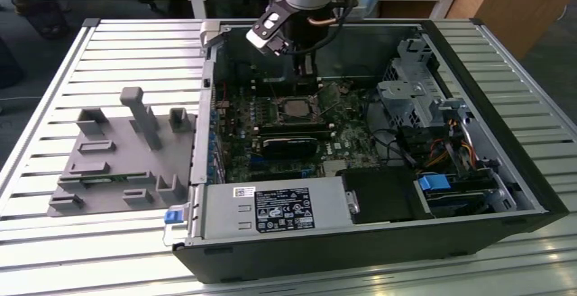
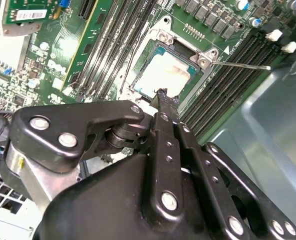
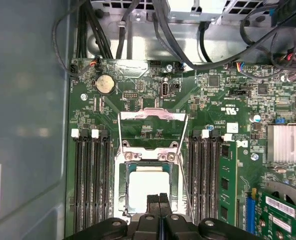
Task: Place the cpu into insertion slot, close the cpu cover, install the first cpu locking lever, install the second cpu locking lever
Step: 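Close the cpu cover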
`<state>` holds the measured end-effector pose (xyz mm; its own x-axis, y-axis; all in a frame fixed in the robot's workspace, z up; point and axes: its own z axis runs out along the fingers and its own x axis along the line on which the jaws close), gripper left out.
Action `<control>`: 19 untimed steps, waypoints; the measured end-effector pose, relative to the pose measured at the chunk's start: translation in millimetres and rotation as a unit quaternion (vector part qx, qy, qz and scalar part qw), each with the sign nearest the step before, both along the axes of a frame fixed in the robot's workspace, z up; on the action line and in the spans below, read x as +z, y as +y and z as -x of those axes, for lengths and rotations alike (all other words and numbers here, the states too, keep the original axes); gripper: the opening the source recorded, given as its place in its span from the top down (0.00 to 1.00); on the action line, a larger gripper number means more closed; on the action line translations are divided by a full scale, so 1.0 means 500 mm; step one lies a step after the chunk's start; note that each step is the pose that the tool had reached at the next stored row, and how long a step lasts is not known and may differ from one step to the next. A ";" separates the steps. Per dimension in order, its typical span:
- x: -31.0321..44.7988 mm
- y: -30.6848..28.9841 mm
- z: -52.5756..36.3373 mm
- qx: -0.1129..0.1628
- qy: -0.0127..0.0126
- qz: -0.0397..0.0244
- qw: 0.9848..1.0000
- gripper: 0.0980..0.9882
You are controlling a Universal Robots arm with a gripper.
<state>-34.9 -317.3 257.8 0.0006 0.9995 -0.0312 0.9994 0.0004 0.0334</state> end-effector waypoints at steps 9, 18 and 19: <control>0.022 -0.005 0.000 -0.001 0.000 0.000 1.000 0.97; 0.021 -0.023 -0.014 -0.004 0.000 0.000 1.000 0.97; 0.021 -0.023 -0.020 -0.004 0.000 0.000 1.000 0.97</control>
